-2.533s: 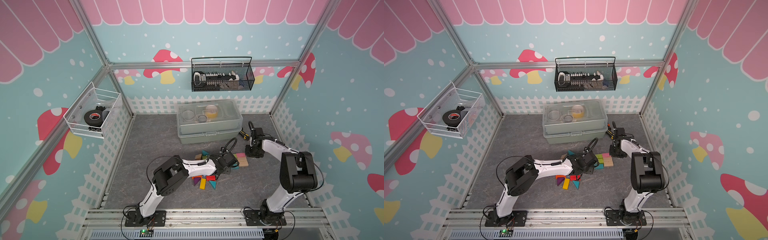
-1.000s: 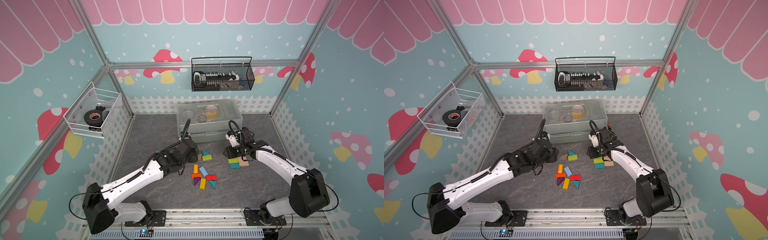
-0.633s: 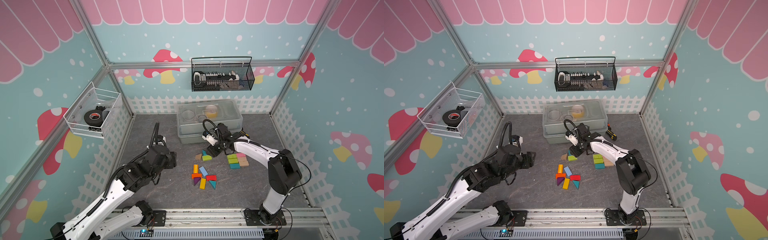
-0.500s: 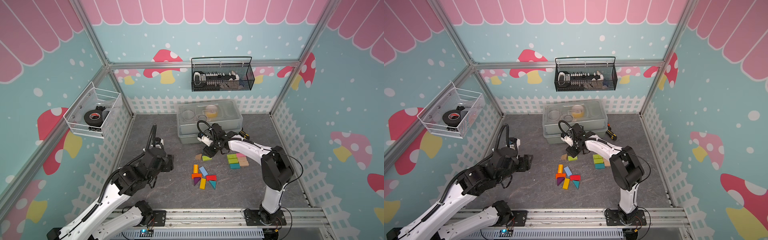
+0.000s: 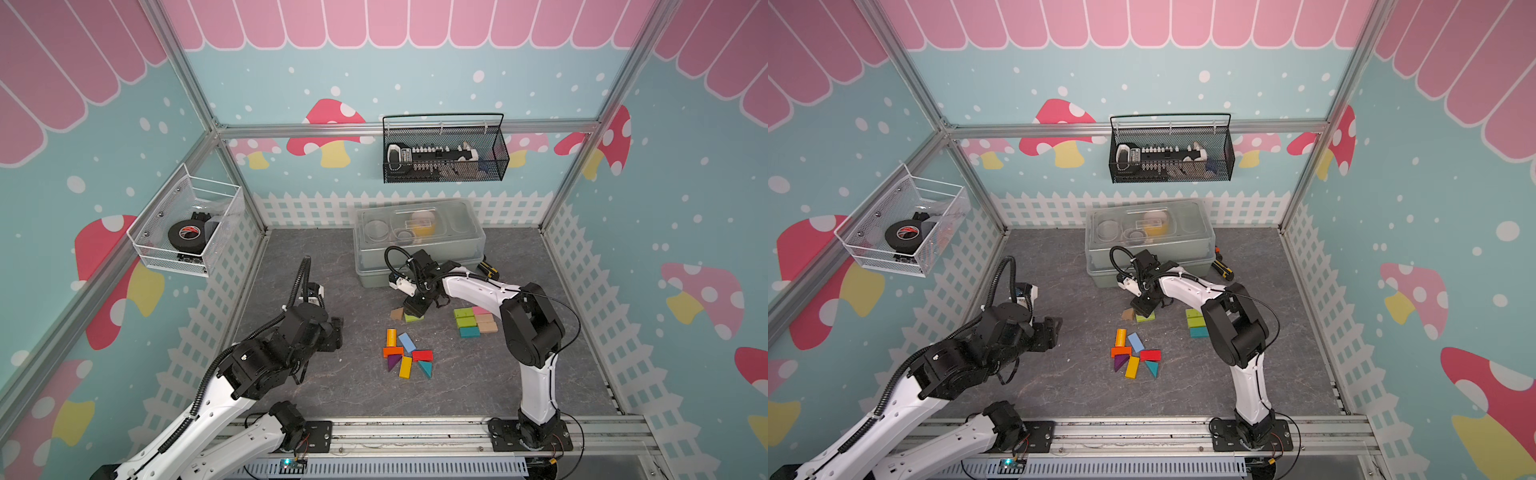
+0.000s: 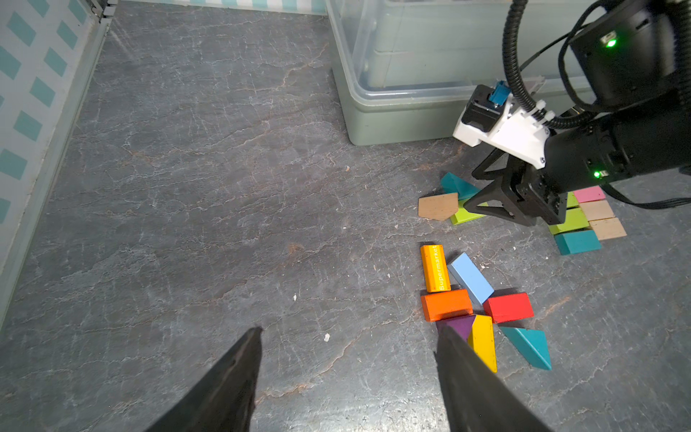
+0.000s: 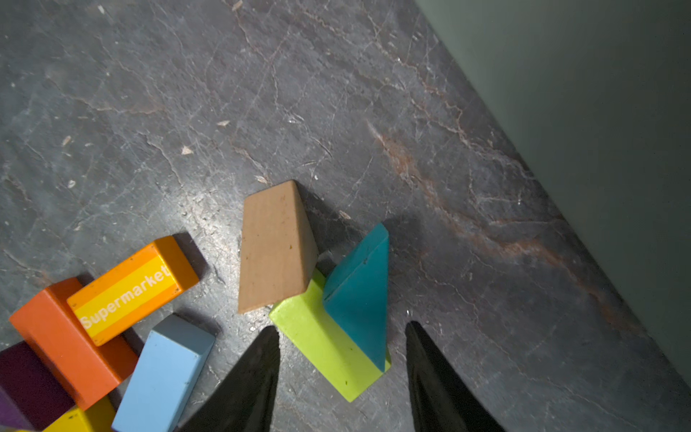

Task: Assemble a piece of candy with building blocks
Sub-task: Pick up the building block from the center of the board.

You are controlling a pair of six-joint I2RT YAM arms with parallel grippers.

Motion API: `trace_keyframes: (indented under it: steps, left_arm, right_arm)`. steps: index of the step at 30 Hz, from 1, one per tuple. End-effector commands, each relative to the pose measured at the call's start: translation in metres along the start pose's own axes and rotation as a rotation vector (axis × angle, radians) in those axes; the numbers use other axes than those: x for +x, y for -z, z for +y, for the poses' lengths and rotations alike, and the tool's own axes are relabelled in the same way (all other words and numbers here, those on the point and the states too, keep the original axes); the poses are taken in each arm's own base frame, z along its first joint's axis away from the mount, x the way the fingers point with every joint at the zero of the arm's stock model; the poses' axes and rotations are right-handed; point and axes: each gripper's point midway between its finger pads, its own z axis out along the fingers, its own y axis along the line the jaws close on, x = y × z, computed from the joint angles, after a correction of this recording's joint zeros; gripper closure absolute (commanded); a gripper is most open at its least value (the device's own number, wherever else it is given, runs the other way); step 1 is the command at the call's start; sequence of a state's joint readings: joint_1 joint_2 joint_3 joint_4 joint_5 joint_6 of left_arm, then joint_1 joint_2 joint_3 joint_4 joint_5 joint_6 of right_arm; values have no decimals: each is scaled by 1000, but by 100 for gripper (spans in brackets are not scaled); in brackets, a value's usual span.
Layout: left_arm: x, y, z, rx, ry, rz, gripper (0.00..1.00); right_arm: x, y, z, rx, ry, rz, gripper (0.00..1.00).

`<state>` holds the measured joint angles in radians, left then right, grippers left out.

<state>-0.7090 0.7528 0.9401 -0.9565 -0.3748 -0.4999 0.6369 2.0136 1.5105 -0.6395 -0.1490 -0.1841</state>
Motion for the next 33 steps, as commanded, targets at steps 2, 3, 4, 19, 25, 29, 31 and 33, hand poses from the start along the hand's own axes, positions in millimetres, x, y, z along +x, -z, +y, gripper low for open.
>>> trace_keyframes:
  steps: [2, 3, 4, 19, 25, 29, 31, 33]
  left_arm:
    - [3, 0, 7, -28, -24, 3, 27]
    - [3, 0, 7, -30, -27, 5, 27]
    - [4, 0, 7, -32, -29, 6, 27]
    - [3, 1, 8, -33, -26, -1, 26]
    - [3, 1, 9, -33, -26, -3, 26]
    - [3, 1, 8, -32, -26, -2, 26]
    - [4, 1, 8, -33, -28, 2, 26]
    - [3, 1, 8, -32, -27, 1, 26]
  right_arm:
    - [-3, -6, 6, -34, 34, 12, 48]
    - [-3, -7, 6, -37, 34, 14, 50]
    - [-3, -9, 6, -38, 34, 16, 51]
    - [-3, -18, 5, -50, 21, 40, 63]
    - [-1, -21, 2, -38, 17, 55, 61]
    - [3, -23, 2, -38, 14, 70, 60]
    - [4, -25, 3, -40, 15, 74, 60]
    - [4, -24, 2, -40, 15, 75, 61]
